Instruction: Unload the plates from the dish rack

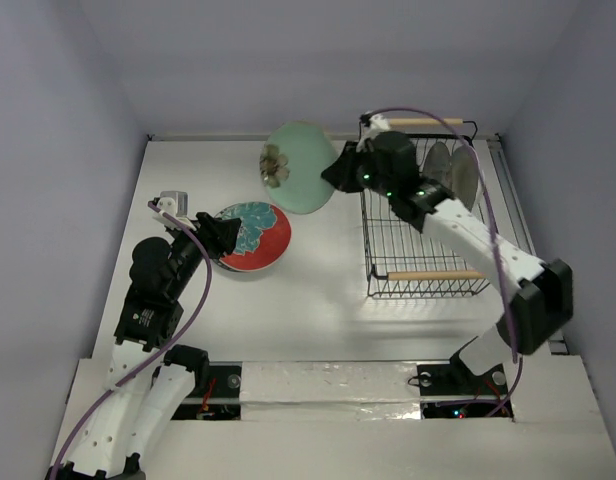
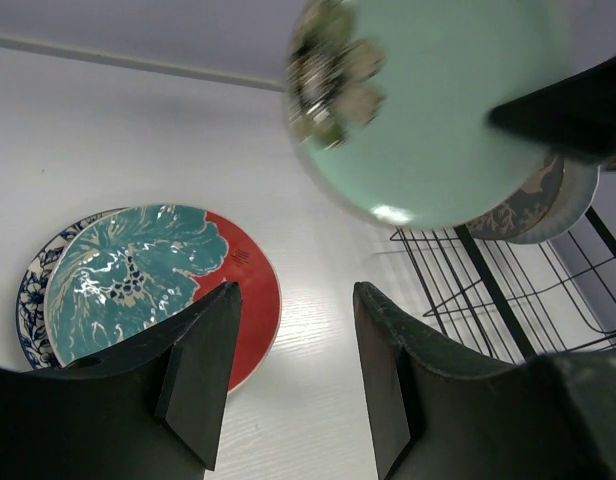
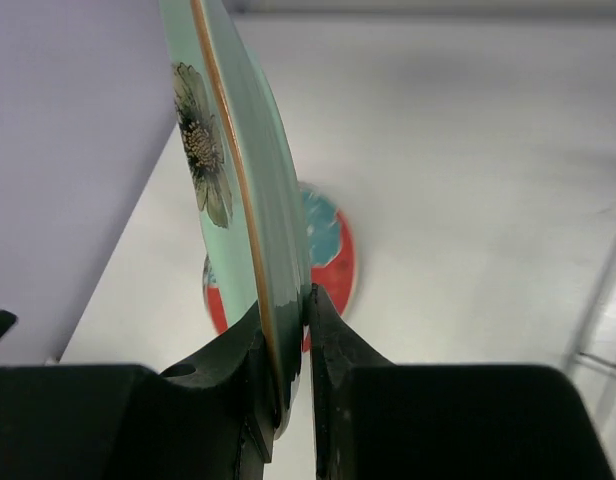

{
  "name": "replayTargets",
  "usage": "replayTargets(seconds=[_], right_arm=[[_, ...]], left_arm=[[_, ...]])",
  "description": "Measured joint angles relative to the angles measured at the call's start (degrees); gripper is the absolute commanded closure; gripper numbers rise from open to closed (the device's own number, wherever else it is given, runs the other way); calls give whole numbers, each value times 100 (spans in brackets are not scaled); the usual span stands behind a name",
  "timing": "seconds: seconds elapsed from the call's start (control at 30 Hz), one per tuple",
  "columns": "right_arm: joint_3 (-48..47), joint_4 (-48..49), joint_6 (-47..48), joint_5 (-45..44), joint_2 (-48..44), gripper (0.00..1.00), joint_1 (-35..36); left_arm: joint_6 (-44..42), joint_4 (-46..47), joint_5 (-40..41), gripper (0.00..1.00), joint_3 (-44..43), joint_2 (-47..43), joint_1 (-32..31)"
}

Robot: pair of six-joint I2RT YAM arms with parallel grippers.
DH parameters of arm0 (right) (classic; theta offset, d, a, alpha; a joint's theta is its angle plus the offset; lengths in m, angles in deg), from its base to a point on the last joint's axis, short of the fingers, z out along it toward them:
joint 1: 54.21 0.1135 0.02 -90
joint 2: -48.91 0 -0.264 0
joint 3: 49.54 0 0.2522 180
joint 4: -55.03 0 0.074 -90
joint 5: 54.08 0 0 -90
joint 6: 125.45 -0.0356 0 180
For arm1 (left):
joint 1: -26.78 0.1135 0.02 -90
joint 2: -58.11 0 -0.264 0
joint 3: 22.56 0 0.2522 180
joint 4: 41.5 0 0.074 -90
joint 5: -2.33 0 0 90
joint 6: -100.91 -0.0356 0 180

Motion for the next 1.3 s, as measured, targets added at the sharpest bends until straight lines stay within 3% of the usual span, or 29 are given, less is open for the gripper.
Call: replayTargets(seconds=[0.3, 0.7, 0.97, 1.3], right_arm=[[179, 710, -957, 463, 1917, 100, 682], [463, 1908, -1991, 656, 2656, 100, 743], [538, 1952, -2212, 662, 2973, 100, 914], [538, 2267, -2581, 835, 3322, 83, 1027]], left_arm=[[0, 0, -2, 54, 0, -7, 0], [0, 0, -4, 54, 0, -39, 0], [0, 0, -4, 54, 0, -39, 0], [0, 0, -4, 54, 0, -72, 0]])
